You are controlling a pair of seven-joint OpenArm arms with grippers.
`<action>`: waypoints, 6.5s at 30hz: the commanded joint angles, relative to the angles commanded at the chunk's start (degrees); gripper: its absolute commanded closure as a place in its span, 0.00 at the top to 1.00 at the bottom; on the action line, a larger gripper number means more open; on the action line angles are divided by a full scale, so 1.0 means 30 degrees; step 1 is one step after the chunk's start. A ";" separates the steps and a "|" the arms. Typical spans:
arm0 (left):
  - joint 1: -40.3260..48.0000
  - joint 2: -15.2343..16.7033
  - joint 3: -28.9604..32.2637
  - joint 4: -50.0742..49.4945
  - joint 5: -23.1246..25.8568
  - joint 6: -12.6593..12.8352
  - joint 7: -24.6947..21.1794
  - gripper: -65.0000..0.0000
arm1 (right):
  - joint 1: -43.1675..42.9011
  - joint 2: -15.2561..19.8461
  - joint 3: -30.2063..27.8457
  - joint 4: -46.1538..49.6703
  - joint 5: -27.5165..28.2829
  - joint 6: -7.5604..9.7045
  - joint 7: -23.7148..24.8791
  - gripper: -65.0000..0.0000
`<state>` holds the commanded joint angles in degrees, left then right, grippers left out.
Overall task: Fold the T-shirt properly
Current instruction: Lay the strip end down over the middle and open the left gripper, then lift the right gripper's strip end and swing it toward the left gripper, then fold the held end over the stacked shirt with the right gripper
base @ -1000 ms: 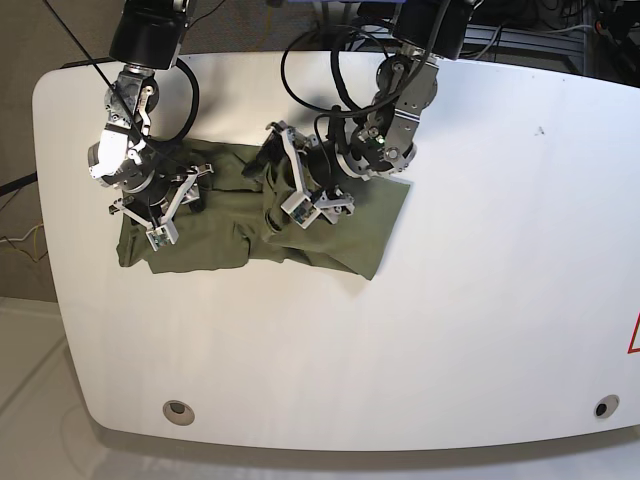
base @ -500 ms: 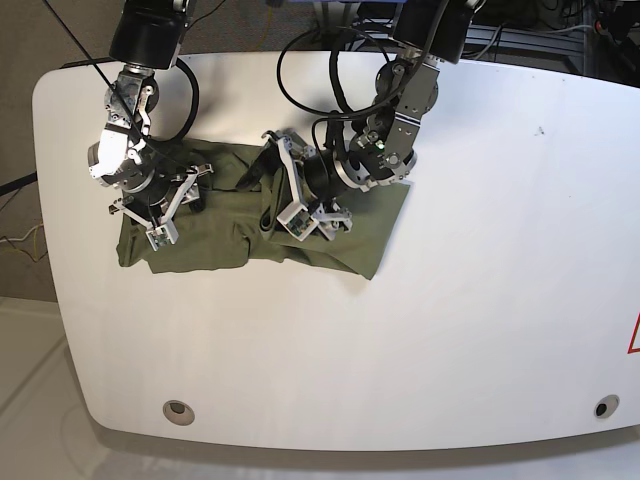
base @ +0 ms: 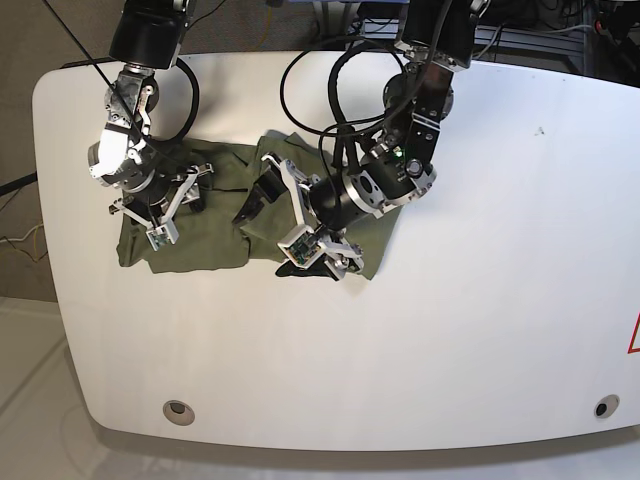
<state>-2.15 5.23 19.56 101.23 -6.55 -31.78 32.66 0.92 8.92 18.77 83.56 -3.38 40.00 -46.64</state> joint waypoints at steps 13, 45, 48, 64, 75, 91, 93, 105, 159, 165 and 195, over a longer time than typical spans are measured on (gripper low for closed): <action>0.1612 -0.2725 -0.0088 -0.2637 0.0000 0.0000 -0.1026 0.00 | 0.0147 0.0000 0.0029 0.0000 0.0000 0.0000 0.0088 0.50; 0.2491 -0.2813 -0.2725 -0.7414 -0.0029 -0.0117 -0.3575 0.00 | 0.0147 -0.1407 0.2022 0.6945 0.0059 0.0000 -0.0205 0.51; 0.2491 -0.2813 -0.2725 -0.7414 -0.0029 -0.0117 -0.3575 0.00 | 0.0264 -0.1582 0.2813 0.6974 0.0059 0.0000 -0.0762 0.51; 0.2462 -0.2813 -0.2696 -0.7355 -0.0029 -0.0117 -0.3575 0.00 | 0.0996 -0.2755 1.0344 0.6095 0.2784 0.0000 -0.3399 0.78; 0.2432 -0.2842 -0.2784 -0.7326 0.0029 -0.0088 -0.3516 0.00 | 0.1377 -0.1993 1.1839 0.1553 0.5802 0.0000 -0.3663 0.78; 0.2462 -0.3165 -0.2813 -0.6769 0.0029 -0.0088 -0.3516 0.00 | 0.1377 -0.1553 1.1458 -0.0733 0.5978 0.0000 -0.1993 0.78; 0.2462 -0.3165 -0.2813 -0.6799 0.0029 -0.0059 -0.3516 0.00 | 0.1377 -0.1612 1.1048 -0.0674 0.6007 0.0000 -0.1993 0.78; 0.2432 -0.3106 -0.2696 -0.6799 0.0029 -0.0029 -0.3516 0.00 | 0.1348 -0.2432 0.9905 0.0029 0.6007 0.0000 -0.1993 0.78; 0.2462 -0.3106 -0.2813 -0.6886 0.0000 -0.0029 -0.3516 0.00 | 0.0645 -0.3282 0.1758 0.8879 0.5978 0.0000 -0.4161 0.00; 0.2462 -0.3106 -0.2813 -0.6886 0.0000 -0.0029 -0.3516 0.00 | 0.0352 -0.3282 0.0029 0.9055 0.6007 0.0000 -0.4161 0.00; 0.2462 -0.3077 -0.2696 -0.6916 0.0000 0.0000 -0.3516 0.00 | 0.0762 -0.5421 -0.7033 0.7824 0.3341 0.0000 -0.4073 0.00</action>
<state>5.23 -4.00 11.47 80.48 -6.55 -31.78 22.11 3.21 -7.34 -2.33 107.03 6.64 40.00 -58.86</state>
